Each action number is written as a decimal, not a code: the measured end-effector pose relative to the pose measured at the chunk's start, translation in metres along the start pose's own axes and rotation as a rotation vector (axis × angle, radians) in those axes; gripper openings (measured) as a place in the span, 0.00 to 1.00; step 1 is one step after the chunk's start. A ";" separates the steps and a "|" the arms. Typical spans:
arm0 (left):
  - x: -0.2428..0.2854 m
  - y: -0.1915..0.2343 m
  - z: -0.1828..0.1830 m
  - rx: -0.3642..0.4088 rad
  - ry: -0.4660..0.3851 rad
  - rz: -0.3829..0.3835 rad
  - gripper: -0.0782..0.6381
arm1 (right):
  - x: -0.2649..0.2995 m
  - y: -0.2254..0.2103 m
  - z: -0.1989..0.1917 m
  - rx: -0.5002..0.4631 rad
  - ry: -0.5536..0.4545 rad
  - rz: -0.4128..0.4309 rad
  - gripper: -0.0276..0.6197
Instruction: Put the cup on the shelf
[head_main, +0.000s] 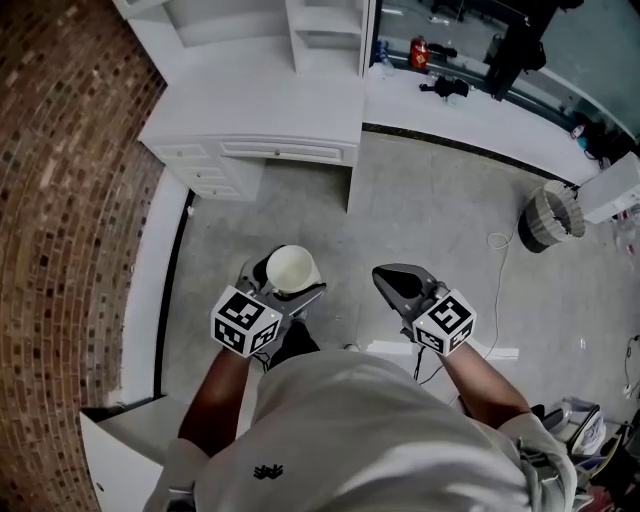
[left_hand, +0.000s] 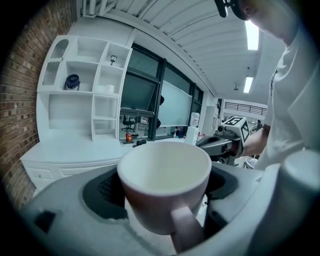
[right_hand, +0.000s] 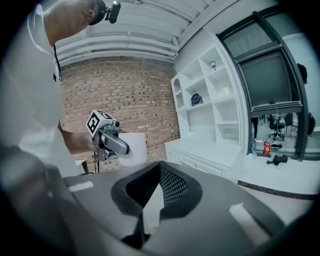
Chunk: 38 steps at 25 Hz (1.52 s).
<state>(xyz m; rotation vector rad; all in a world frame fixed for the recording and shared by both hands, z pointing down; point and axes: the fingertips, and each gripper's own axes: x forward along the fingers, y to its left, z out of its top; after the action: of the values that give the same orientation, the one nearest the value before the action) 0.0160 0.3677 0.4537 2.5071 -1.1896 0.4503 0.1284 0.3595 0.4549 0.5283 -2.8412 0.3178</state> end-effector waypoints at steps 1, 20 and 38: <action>0.003 0.012 0.004 0.004 -0.001 -0.009 0.72 | 0.009 -0.006 0.004 0.005 -0.008 -0.009 0.06; 0.028 0.247 0.070 0.085 0.024 -0.140 0.72 | 0.205 -0.076 0.083 0.054 0.005 -0.147 0.06; 0.161 0.326 0.152 0.096 0.038 -0.112 0.71 | 0.224 -0.240 0.117 0.058 -0.026 -0.168 0.06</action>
<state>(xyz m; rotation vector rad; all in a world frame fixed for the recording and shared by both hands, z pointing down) -0.1218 -0.0009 0.4353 2.6183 -1.0309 0.5349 -0.0070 0.0385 0.4437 0.7822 -2.7959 0.3647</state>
